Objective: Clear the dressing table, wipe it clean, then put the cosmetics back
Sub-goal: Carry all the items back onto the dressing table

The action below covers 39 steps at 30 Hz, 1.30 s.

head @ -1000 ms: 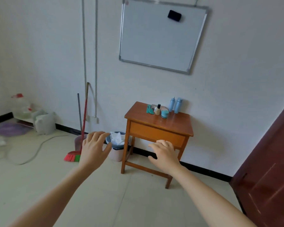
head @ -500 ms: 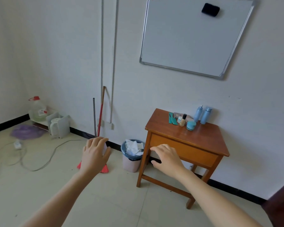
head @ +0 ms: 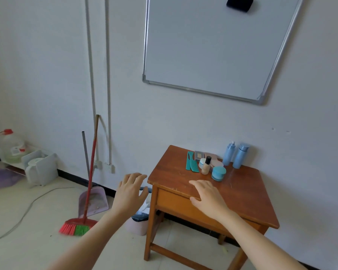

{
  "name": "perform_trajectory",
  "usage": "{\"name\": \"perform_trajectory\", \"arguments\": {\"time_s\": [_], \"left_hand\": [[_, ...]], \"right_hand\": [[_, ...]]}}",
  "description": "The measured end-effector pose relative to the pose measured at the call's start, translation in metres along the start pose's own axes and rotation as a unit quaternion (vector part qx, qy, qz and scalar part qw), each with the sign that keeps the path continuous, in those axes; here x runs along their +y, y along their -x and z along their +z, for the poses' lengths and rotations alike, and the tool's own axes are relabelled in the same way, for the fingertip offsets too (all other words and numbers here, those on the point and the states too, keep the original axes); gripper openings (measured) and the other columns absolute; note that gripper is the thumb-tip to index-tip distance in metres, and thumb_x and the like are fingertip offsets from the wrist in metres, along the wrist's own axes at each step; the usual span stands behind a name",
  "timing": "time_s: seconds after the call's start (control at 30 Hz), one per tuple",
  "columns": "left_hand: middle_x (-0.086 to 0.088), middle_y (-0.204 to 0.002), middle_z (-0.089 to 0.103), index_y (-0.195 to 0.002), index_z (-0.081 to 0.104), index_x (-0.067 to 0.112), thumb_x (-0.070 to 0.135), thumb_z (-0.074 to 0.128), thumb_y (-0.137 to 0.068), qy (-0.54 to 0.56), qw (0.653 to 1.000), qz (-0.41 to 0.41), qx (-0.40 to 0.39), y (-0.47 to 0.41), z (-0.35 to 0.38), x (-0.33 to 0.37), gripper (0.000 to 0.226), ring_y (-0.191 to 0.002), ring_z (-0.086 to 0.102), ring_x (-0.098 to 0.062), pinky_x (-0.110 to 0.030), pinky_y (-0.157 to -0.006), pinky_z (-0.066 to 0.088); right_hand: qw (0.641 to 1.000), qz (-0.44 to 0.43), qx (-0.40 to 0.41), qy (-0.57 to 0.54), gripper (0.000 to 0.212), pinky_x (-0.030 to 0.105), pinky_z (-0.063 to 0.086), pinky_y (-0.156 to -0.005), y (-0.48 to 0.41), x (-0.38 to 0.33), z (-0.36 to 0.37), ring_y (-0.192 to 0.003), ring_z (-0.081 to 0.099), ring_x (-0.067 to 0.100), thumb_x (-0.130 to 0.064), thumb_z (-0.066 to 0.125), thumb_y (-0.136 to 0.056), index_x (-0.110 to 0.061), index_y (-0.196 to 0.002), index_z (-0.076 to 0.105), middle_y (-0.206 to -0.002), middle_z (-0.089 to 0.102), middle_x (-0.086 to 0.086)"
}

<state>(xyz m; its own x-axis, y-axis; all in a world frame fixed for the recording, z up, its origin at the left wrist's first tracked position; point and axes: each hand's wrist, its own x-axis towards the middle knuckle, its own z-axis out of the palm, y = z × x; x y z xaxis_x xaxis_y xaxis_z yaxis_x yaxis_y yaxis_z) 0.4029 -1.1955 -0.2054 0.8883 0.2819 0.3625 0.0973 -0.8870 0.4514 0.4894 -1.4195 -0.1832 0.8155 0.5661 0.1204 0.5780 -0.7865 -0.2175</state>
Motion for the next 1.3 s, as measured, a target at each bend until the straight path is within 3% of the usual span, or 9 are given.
{"name": "perform_trajectory", "arguments": {"time_s": [0.27,0.53,0.77,0.9,0.97,1.03,1.13,1.3], "left_hand": [[0.0,-0.136,0.046,-0.132,0.046,0.016,0.027,0.048,-0.093,0.008,0.994,-0.085,-0.074,-0.034,0.091,-0.017,0.04,-0.127,0.036,-0.02,-0.031,-0.103,0.032],[0.003,-0.139,0.041,-0.133,0.043,0.02,0.025,0.038,-0.095,0.046,0.989,-0.07,-0.118,-0.137,0.158,-0.025,0.038,-0.129,0.03,-0.016,-0.031,-0.107,0.029],[0.004,-0.138,0.041,-0.131,0.044,0.02,0.029,0.035,-0.095,0.04,0.983,-0.025,-0.178,-0.222,0.219,-0.057,0.038,-0.128,0.031,-0.017,-0.031,-0.105,0.029],[0.0,-0.127,0.05,-0.117,0.057,0.017,0.04,0.016,-0.079,0.013,0.975,0.024,-0.22,-0.256,0.242,-0.074,0.06,-0.12,0.043,-0.025,-0.04,-0.097,0.038],[0.001,-0.11,0.062,-0.095,0.067,0.02,0.036,0.03,-0.074,-0.028,0.972,0.037,-0.23,-0.271,0.252,-0.078,0.046,-0.103,0.058,-0.025,-0.04,-0.079,0.051],[0.001,-0.094,0.069,-0.079,0.069,0.023,0.035,0.035,-0.069,-0.047,0.966,0.044,-0.25,-0.277,0.261,-0.082,0.038,-0.089,0.061,-0.021,-0.035,-0.064,0.055],[0.001,-0.093,0.069,-0.078,0.07,0.023,0.035,0.036,-0.07,-0.048,0.959,0.068,-0.269,-0.279,0.271,-0.088,0.037,-0.093,0.051,-0.019,-0.033,-0.068,0.055],[0.005,-0.095,0.071,-0.083,0.073,0.026,0.037,0.036,-0.071,-0.044,0.949,0.07,-0.303,-0.278,0.271,-0.088,0.04,-0.087,0.068,-0.018,-0.033,-0.071,0.056]], "right_hand": [[0.99,0.065,-0.079,-0.096,0.047,0.029,0.034,-0.104,-0.055,0.061,0.065,-0.128,0.035,0.016,-0.03,0.052,-0.091,-0.023,-0.135,0.036,-0.139,0.041,-0.002],[0.983,0.113,-0.095,-0.111,0.045,0.03,0.035,-0.106,-0.132,0.083,0.105,-0.129,0.034,0.015,-0.031,0.051,-0.092,-0.023,-0.134,0.038,-0.139,0.041,-0.002],[0.963,0.218,-0.103,-0.12,0.042,0.028,0.037,-0.103,-0.225,0.101,0.126,-0.129,0.035,0.016,-0.031,0.049,-0.093,-0.025,-0.133,0.038,-0.14,0.038,-0.001],[0.952,0.266,-0.094,-0.12,0.041,0.026,0.037,-0.103,-0.264,0.1,0.141,-0.128,0.035,0.015,-0.03,0.05,-0.092,-0.024,-0.132,0.04,-0.139,0.038,-0.001],[0.946,0.288,-0.089,-0.119,0.041,0.026,0.036,-0.103,-0.275,0.1,0.148,-0.128,0.034,0.016,-0.029,0.05,-0.092,-0.023,-0.132,0.041,-0.139,0.038,0.0],[0.941,0.306,-0.092,-0.113,0.042,0.028,0.034,-0.107,-0.277,0.101,0.156,-0.132,0.03,0.017,-0.03,0.05,-0.092,-0.024,-0.132,0.041,-0.142,0.035,0.002],[0.944,0.31,-0.081,-0.081,0.044,0.029,0.029,-0.109,-0.285,0.111,0.161,-0.136,0.023,0.019,-0.031,0.049,-0.092,-0.023,-0.134,0.038,-0.145,0.03,0.004],[0.938,0.329,-0.089,-0.056,0.05,0.034,0.032,-0.108,-0.32,0.133,0.16,-0.133,0.026,0.025,-0.031,0.045,-0.093,-0.018,-0.139,0.029,-0.143,0.031,0.01]]}}
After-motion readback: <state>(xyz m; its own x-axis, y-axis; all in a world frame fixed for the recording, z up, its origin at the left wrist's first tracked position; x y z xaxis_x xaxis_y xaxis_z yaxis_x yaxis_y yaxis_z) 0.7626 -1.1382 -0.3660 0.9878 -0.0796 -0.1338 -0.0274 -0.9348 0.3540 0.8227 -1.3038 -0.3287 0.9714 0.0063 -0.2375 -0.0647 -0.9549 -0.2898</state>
